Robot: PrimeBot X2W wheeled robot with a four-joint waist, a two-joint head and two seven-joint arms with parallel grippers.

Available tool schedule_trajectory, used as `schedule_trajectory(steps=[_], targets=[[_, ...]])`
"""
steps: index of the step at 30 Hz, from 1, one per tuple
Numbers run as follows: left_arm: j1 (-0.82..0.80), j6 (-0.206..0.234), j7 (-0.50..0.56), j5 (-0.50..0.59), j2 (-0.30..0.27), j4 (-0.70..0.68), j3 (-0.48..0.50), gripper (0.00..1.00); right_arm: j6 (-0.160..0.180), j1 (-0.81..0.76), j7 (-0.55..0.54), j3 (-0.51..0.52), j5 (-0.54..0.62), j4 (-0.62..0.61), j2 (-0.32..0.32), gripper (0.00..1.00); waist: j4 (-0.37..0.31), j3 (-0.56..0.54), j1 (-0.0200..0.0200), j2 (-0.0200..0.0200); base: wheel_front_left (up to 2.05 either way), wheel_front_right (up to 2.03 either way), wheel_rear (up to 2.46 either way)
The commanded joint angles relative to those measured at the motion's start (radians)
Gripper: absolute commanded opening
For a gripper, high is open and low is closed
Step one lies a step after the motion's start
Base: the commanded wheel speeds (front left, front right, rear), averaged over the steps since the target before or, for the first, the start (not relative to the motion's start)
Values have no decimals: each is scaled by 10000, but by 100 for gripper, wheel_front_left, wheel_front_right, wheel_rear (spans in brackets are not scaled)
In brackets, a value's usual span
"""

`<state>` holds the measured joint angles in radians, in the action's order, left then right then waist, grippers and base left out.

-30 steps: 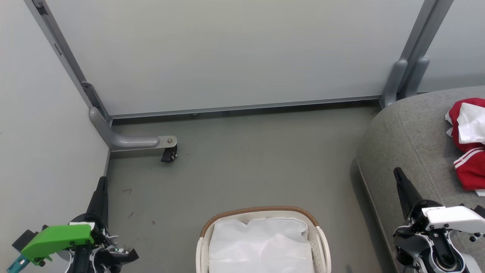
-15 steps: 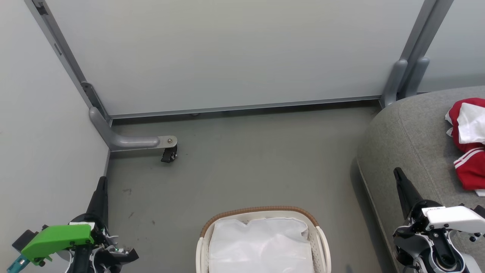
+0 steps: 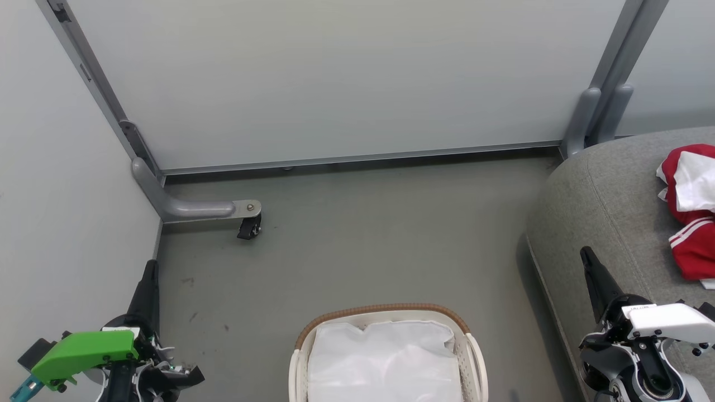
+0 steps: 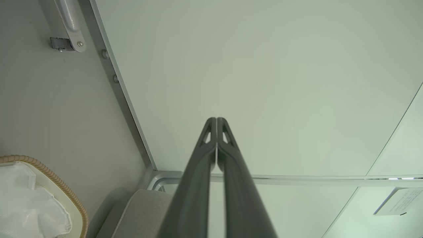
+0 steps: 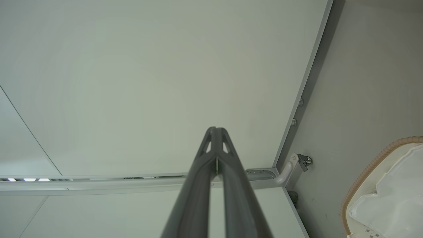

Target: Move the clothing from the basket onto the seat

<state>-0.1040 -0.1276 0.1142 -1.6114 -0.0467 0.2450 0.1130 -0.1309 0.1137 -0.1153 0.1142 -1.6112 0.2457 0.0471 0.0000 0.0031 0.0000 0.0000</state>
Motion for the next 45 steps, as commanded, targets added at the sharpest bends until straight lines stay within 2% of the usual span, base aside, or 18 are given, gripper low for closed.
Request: schedule_trajectory(steps=[1, 45], targets=[[-99, -57, 34, -30, -66, -6, 22, 0, 3, -105, -15, 15, -33, -38, 59, 0, 0, 0, 0, 0, 0, 0, 0], [-98, -57, 33, -31, -67, -11, 20, 0, 3, -105, -14, 13, -35, -38, 60, 0, 0, 0, 0, 0, 0, 0, 0]])
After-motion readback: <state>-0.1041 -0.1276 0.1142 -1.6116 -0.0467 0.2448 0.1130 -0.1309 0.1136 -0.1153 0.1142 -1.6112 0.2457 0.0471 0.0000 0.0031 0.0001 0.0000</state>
